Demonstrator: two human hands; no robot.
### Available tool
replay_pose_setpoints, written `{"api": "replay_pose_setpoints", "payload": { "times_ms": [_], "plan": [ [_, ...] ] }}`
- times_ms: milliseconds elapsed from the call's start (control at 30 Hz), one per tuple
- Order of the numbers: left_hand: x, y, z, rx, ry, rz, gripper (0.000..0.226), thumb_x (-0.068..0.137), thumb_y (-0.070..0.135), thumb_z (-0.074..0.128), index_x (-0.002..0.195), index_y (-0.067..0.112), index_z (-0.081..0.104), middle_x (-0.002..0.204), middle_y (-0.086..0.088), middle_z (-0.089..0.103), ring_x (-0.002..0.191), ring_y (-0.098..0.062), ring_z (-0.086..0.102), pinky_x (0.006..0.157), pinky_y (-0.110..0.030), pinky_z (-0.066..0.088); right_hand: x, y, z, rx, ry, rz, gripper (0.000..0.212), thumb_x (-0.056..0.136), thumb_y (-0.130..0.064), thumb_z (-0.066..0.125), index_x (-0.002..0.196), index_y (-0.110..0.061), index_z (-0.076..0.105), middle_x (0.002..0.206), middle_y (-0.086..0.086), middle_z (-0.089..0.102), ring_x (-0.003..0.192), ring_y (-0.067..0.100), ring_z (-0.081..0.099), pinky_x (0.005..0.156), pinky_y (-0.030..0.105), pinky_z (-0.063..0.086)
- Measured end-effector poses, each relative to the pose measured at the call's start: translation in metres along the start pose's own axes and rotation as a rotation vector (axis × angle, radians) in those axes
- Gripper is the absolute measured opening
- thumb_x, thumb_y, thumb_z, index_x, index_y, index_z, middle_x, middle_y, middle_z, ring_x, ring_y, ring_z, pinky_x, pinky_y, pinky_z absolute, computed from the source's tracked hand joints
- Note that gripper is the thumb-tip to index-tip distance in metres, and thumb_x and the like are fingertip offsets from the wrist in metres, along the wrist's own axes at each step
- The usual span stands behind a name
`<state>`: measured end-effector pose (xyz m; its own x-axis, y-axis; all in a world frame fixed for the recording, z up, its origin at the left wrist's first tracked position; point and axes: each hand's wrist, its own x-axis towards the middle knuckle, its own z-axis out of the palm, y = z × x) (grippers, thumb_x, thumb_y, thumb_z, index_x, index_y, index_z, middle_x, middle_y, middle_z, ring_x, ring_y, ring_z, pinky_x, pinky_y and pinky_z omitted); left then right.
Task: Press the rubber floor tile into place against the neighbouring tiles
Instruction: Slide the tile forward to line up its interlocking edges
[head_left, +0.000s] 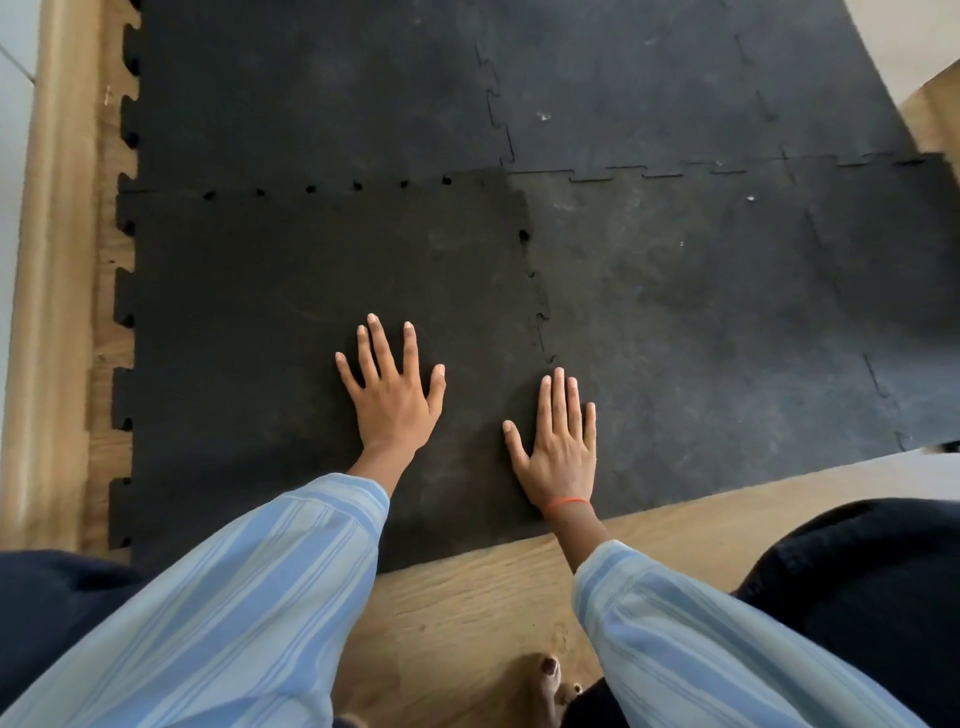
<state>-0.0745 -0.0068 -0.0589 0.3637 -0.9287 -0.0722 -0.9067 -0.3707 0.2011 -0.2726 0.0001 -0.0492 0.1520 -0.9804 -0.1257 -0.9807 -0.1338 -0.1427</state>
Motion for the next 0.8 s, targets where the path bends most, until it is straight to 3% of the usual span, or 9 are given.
{"api": "replay_pose_setpoints", "payload": {
  "times_ms": [100, 300, 433, 533, 667, 800],
  "plan": [
    [-0.001, 0.001, 0.001, 0.003, -0.008, 0.011, 0.066, 0.094, 0.053, 0.027, 0.15, 0.017, 0.021, 0.157, -0.025, 0.012, 0.144, -0.04, 0.012, 0.112, -0.064, 0.011, 0.05, -0.017, -0.005, 0.062, -0.016, -0.046, 0.068, 0.098, -0.048, 0.034, 0.151, -0.009, 0.017, 0.161, 0.007, 0.013, 0.149, 0.021, 0.008, 0.123, 0.04, 0.007],
    [0.03, -0.003, 0.002, 0.031, -0.013, 0.049, 0.07, 0.092, 0.059, 0.026, 0.15, 0.021, 0.021, 0.158, -0.023, 0.011, 0.145, -0.036, 0.013, 0.112, -0.062, 0.011, 0.086, -0.023, -0.007, 0.13, 0.111, -0.041, 0.064, 0.097, -0.043, 0.044, 0.146, -0.004, 0.031, 0.154, 0.009, 0.034, 0.144, 0.024, 0.028, 0.121, 0.036, 0.014],
    [0.064, -0.017, -0.006, 0.038, -0.016, 0.054, 0.071, 0.091, 0.063, 0.017, 0.152, 0.026, 0.013, 0.161, -0.013, 0.003, 0.147, -0.028, 0.007, 0.113, -0.063, 0.007, 0.106, -0.035, -0.005, 0.094, 0.053, -0.043, 0.069, 0.098, -0.048, 0.036, 0.15, -0.007, 0.02, 0.16, 0.009, 0.019, 0.148, 0.025, 0.014, 0.122, 0.04, 0.006],
    [0.09, -0.022, -0.007, 0.063, -0.062, 0.058, 0.075, 0.088, 0.068, 0.007, 0.151, 0.03, -0.002, 0.161, -0.007, -0.009, 0.148, -0.026, -0.004, 0.113, -0.062, 0.0, 0.154, -0.052, -0.006, 0.048, -0.002, -0.186, 0.068, 0.099, -0.05, 0.026, 0.152, -0.012, 0.005, 0.163, 0.005, 0.0, 0.15, 0.021, -0.001, 0.121, 0.04, 0.0],
    [0.115, -0.03, -0.005, 0.079, -0.062, 0.119, 0.071, 0.086, 0.069, 0.0, 0.149, 0.038, -0.008, 0.161, 0.0, -0.013, 0.147, -0.024, -0.009, 0.112, -0.061, -0.002, 0.208, -0.058, -0.011, 0.041, 0.053, -0.232, 0.069, 0.098, -0.051, 0.026, 0.152, -0.011, 0.008, 0.163, 0.003, 0.005, 0.15, 0.018, 0.001, 0.122, 0.038, 0.006],
    [0.129, -0.038, -0.004, 0.08, -0.004, 0.132, 0.064, 0.089, 0.066, 0.004, 0.148, 0.042, -0.002, 0.162, 0.002, -0.003, 0.147, -0.024, -0.002, 0.113, -0.061, 0.001, 0.215, -0.061, -0.004, 0.06, 0.129, -0.214, 0.074, 0.094, -0.057, 0.026, 0.152, -0.011, 0.017, 0.161, 0.003, 0.015, 0.149, 0.018, 0.01, 0.122, 0.039, 0.014]
  ]
}}
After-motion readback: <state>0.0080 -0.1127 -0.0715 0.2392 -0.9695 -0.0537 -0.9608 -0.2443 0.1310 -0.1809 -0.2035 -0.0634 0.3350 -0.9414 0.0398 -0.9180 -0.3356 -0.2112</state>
